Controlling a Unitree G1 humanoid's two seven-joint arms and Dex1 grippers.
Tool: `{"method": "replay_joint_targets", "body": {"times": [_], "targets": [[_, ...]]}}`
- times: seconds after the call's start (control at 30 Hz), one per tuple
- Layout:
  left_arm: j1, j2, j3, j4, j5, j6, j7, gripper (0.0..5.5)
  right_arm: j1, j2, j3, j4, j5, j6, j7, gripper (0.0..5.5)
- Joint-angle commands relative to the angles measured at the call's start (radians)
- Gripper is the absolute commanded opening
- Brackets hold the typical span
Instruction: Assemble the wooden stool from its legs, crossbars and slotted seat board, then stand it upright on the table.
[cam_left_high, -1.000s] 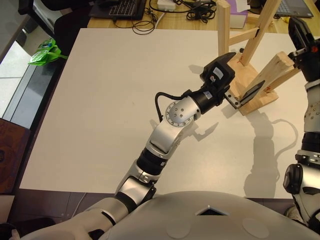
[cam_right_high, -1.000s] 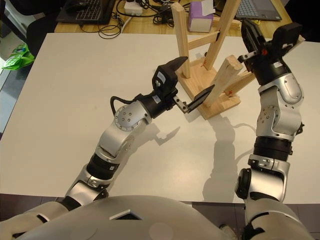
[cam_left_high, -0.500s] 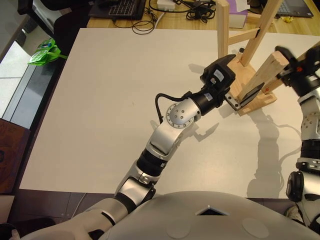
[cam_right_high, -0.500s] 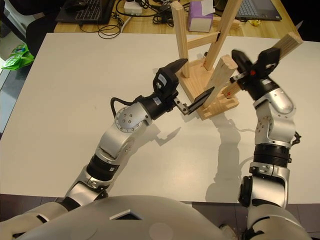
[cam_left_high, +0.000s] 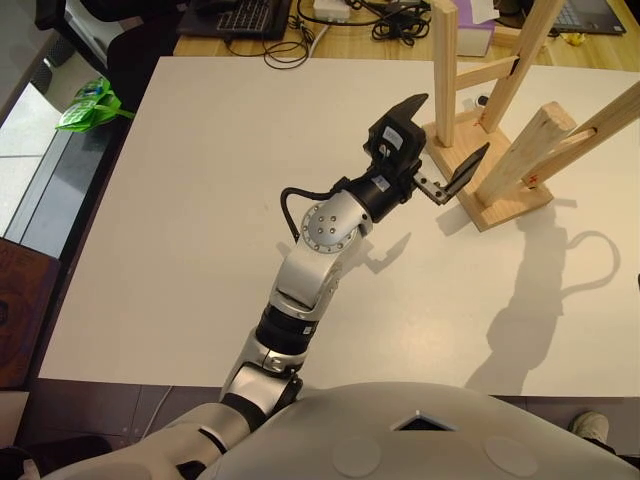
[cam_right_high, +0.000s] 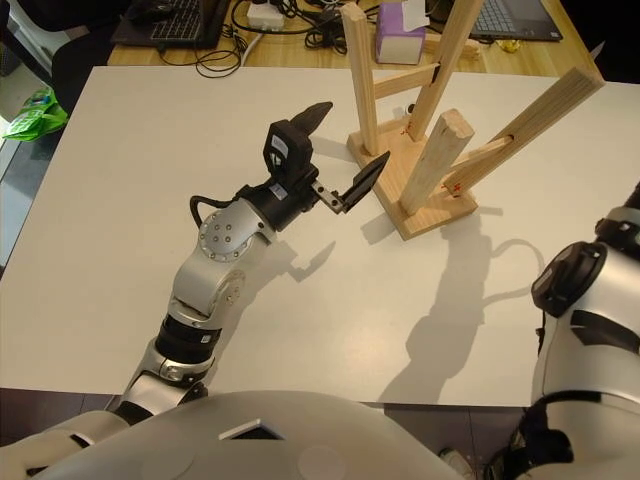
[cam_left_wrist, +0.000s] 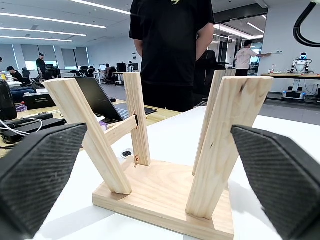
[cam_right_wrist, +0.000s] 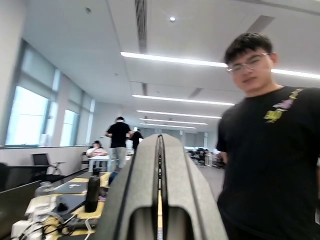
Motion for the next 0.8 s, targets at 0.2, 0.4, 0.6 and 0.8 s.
{"method": "replay_joint_targets", "body": {"times": [0.2, 0.4, 0.6, 0.8], "targets": [[0.016, 0.004, -0.012, -0.017, 0.011, 0.016, -0.005, 5.4, 0.295, 0.075, 0.062, 0.032, -0.066, 0.303, -0.068, 0.04], [0.02, 0.009, -0.013, 0.006, 0.023, 0.008, -0.008, 5.4, 0.507, 0.12, 0.139, -0.144, -0.052, 0.508, -0.008, 0.04], [0.017, 0.0, -0.017, 0.036, 0.025, -0.004, -0.007, 5.4, 0.384, 0.132, 0.078, -0.325, -0.076, 0.222, -0.077, 0.04], [0.026, 0.015, 0.006, 0.065, 0.048, -0.014, 0.013, 5.4, 0.219, 0.173, 0.218, -0.639, 0.07, 0.3, 0.082, 0.04]]}}
